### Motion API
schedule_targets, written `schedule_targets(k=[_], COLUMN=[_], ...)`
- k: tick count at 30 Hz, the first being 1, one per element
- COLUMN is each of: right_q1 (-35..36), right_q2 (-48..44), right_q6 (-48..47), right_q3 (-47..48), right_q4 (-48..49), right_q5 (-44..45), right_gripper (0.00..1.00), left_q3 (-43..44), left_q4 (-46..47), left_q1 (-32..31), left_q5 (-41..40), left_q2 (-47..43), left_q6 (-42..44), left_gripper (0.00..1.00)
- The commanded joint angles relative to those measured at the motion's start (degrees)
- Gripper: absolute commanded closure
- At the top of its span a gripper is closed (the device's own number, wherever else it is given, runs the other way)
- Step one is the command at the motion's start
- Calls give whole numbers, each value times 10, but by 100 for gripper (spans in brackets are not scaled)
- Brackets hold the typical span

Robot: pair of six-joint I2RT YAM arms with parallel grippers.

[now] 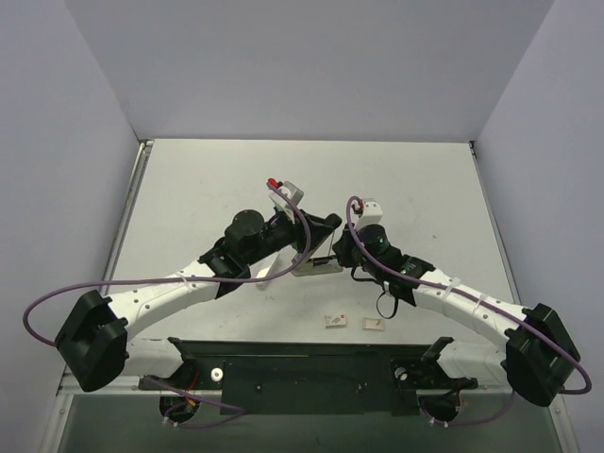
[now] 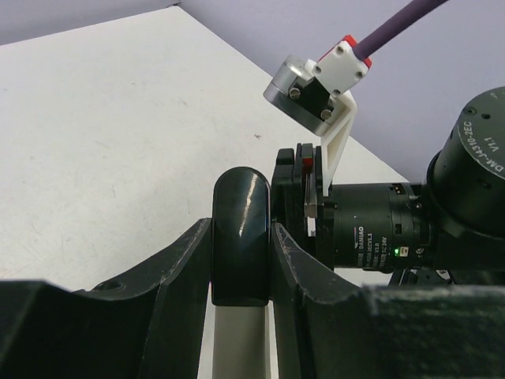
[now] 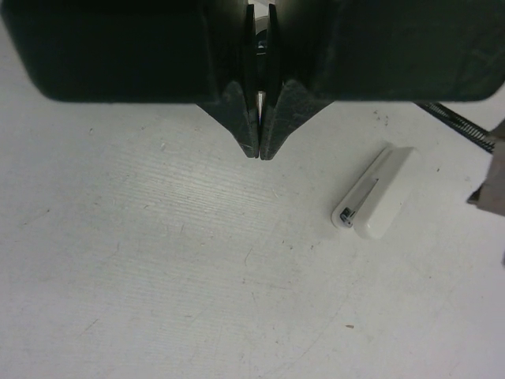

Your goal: Unload the staples from the stapler

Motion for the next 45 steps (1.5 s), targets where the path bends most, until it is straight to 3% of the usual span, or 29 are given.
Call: schedule_targets(k=[1, 23, 45], right_q1=[19, 65, 64], right_q2=[8, 2, 50], right_q6=[2, 0, -3], right_q3=[-19, -86, -97], right_q4=[47, 181, 307], right_q5=[-26, -22, -43], right_gripper=[100, 100, 100], left_q3=[37, 40, 135], left_q4=[153, 257, 236], left_q1=[0, 0, 9], left_q5=[-32, -110, -99], left_q2=[-2, 70, 190], left_q6=[-19, -45, -25], left_gripper=[100, 100, 100])
